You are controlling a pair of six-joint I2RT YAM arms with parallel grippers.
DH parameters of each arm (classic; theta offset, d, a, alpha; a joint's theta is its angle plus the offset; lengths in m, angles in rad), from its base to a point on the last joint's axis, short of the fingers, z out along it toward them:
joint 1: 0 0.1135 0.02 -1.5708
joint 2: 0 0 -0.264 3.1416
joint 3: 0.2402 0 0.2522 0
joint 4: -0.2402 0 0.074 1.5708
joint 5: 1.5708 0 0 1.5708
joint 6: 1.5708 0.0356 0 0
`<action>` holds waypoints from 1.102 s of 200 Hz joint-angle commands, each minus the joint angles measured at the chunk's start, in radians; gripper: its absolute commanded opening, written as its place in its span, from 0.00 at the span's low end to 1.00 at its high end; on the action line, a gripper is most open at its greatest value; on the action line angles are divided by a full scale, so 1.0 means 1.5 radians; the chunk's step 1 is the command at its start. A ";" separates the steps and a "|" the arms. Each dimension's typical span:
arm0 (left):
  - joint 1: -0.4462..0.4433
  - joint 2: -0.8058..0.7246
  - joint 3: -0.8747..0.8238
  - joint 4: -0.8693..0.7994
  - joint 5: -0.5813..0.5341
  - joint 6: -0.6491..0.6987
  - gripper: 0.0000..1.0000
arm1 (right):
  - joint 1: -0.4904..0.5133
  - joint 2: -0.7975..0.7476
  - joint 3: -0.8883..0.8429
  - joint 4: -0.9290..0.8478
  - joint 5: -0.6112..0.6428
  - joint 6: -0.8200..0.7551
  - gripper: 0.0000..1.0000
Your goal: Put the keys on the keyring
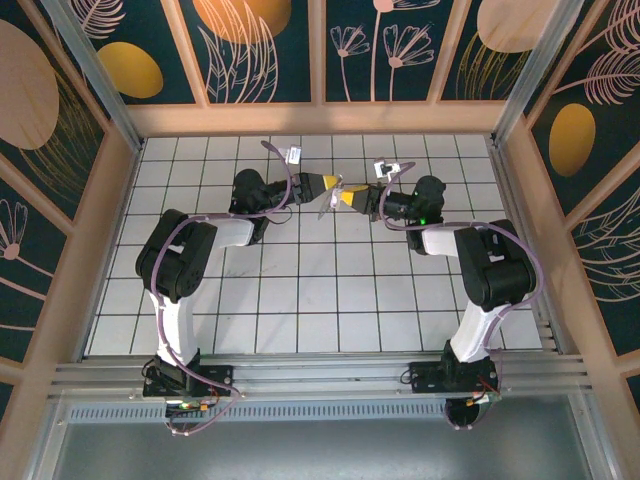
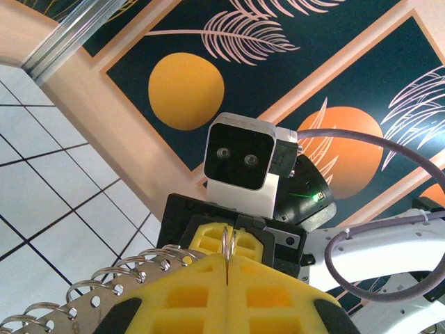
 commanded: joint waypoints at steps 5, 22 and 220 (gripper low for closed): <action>-0.003 0.000 0.000 0.045 0.001 -0.005 0.00 | -0.001 -0.010 0.002 -0.017 -0.025 -0.021 0.00; -0.003 0.002 0.001 0.045 0.001 -0.005 0.00 | 0.008 -0.005 0.011 -0.022 -0.029 -0.021 0.00; -0.004 0.006 0.001 0.054 -0.003 -0.012 0.00 | -0.038 -0.106 -0.079 0.009 0.197 0.100 0.38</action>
